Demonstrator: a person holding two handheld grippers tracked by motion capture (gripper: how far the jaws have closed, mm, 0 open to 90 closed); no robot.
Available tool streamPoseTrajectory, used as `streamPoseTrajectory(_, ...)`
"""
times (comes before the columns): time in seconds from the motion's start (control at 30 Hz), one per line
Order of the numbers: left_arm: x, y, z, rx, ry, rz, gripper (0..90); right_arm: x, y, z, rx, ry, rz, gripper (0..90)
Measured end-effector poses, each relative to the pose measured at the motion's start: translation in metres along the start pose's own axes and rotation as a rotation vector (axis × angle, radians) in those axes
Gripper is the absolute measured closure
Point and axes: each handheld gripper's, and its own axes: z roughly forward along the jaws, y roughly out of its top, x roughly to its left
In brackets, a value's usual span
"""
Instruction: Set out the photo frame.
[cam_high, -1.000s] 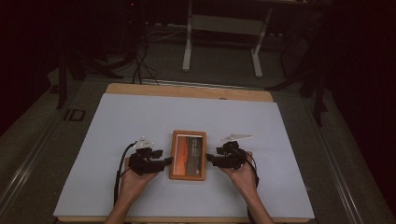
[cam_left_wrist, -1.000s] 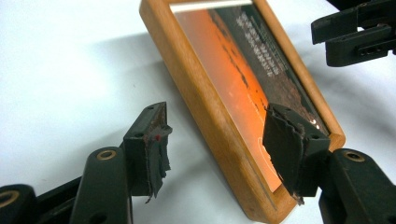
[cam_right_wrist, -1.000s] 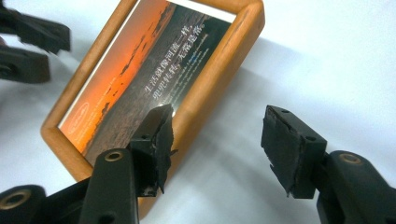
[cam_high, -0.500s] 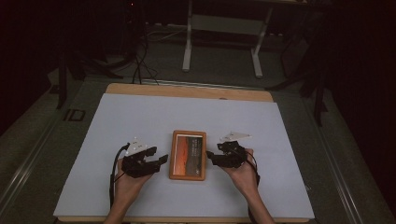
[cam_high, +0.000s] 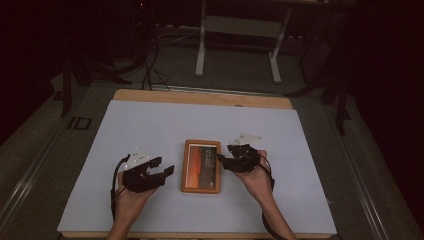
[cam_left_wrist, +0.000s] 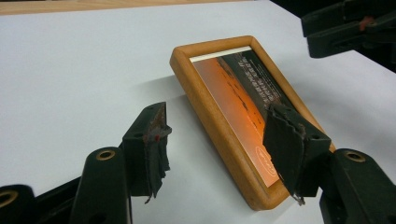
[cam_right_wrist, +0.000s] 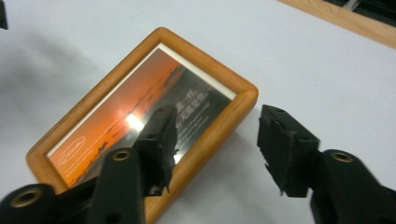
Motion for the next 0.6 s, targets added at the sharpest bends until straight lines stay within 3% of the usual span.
streamPoseTrajectory(0.03,0.000,0.000,-0.001,0.002,0.001,0.000,40.7,0.000,0.003,0.002,-0.005,0.000,-0.012,56.4)
streamPoseTrajectory(0.07,0.000,0.000,-0.001,0.002,0.001,0.000,40.7,0.000,0.003,0.002,-0.005,0.000,-0.012,56.4)
streamPoseTrajectory(0.1,0.000,0.000,-0.001,0.001,0.002,0.001,40.7,0.000,0.006,0.005,-0.011,0.009,-0.017,67.4)
streamPoseTrajectory(0.17,-0.001,0.000,-0.001,0.002,-0.002,0.001,40.8,0.000,0.010,0.008,-0.017,0.020,-0.028,79.2)
streamPoseTrajectory(0.2,-0.001,0.000,-0.001,0.002,-0.002,0.001,40.7,0.000,0.010,0.008,-0.017,0.020,-0.028,79.2)
streamPoseTrajectory(0.23,-0.001,0.000,-0.001,0.003,-0.010,-0.001,40.5,0.001,0.012,0.011,-0.015,0.021,-0.045,90.0)
streamPoseTrajectory(0.33,-0.001,0.000,-0.001,0.005,-0.015,0.001,40.3,0.003,0.016,0.018,0.000,0.010,-0.076,90.0)
streamPoseTrajectory(0.6,-0.002,0.000,0.000,0.012,-0.027,-0.005,39.8,0.000,0.026,0.038,0.032,-0.005,-0.095,90.0)
